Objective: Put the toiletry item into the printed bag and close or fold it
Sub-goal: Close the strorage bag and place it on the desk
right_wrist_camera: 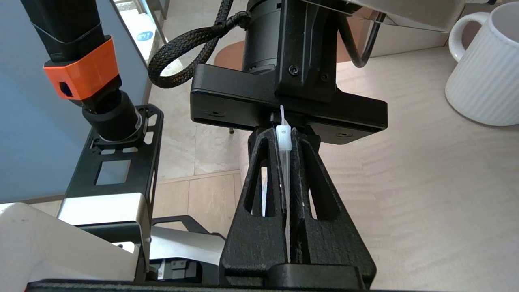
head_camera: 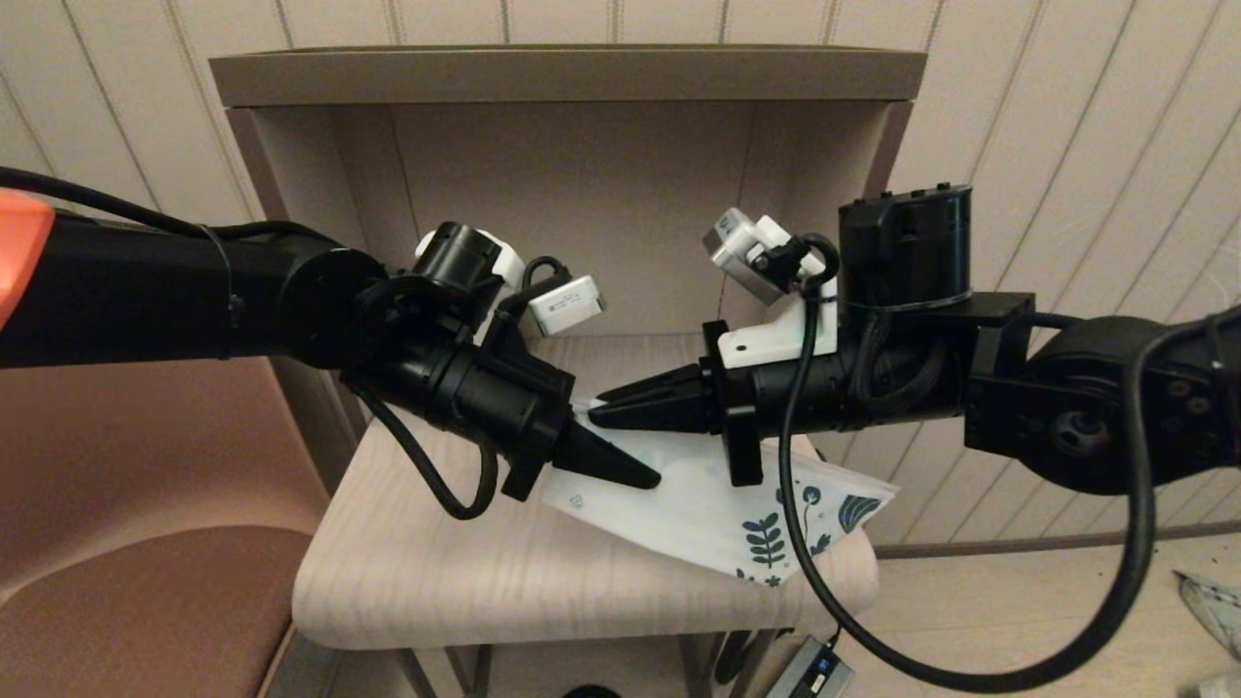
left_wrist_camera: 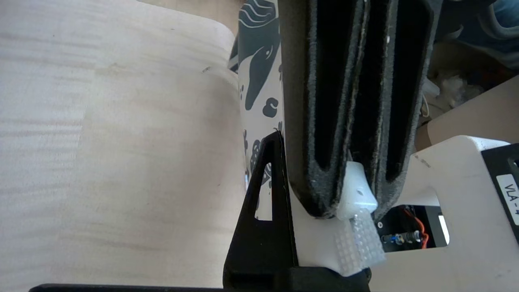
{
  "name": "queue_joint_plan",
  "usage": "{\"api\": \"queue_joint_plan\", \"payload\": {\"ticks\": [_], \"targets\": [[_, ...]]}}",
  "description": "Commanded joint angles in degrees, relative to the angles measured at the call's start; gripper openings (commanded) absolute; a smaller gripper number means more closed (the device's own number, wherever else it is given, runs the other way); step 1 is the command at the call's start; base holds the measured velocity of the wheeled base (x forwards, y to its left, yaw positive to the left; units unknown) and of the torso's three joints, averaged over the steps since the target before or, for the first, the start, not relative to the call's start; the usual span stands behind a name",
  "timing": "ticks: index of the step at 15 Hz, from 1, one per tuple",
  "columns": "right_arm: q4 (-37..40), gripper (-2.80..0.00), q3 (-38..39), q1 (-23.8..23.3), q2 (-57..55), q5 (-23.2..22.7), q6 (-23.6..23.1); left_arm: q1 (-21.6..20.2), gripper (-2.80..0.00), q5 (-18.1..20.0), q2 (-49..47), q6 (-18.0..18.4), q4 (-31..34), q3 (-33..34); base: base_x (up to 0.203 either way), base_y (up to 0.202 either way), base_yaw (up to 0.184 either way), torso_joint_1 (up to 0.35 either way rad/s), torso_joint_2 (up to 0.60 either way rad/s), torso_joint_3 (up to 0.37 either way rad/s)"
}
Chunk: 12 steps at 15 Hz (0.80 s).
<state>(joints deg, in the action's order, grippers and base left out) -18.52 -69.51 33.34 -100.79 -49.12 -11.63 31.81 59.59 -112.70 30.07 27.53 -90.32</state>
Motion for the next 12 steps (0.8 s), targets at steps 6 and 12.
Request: {"api": "queue_joint_plan", "payload": {"ticks": [6,12], "targets": [[-0.3,-2.80,0.4,-1.9,0.2,-0.4,-0.5,0.0,-2.80,0.3,0.8,0.2,0.2,0.1,0.000,0.000,0.000,0.000,0.00,0.000],[-0.3,-2.80,2.9,-2.6,1.8,-0.7,-0.6,-0.3,-2.80,0.3,1.7,0.2,0.2,0.1,0.000,0.000,0.000,0.000,0.00,0.000]]}}
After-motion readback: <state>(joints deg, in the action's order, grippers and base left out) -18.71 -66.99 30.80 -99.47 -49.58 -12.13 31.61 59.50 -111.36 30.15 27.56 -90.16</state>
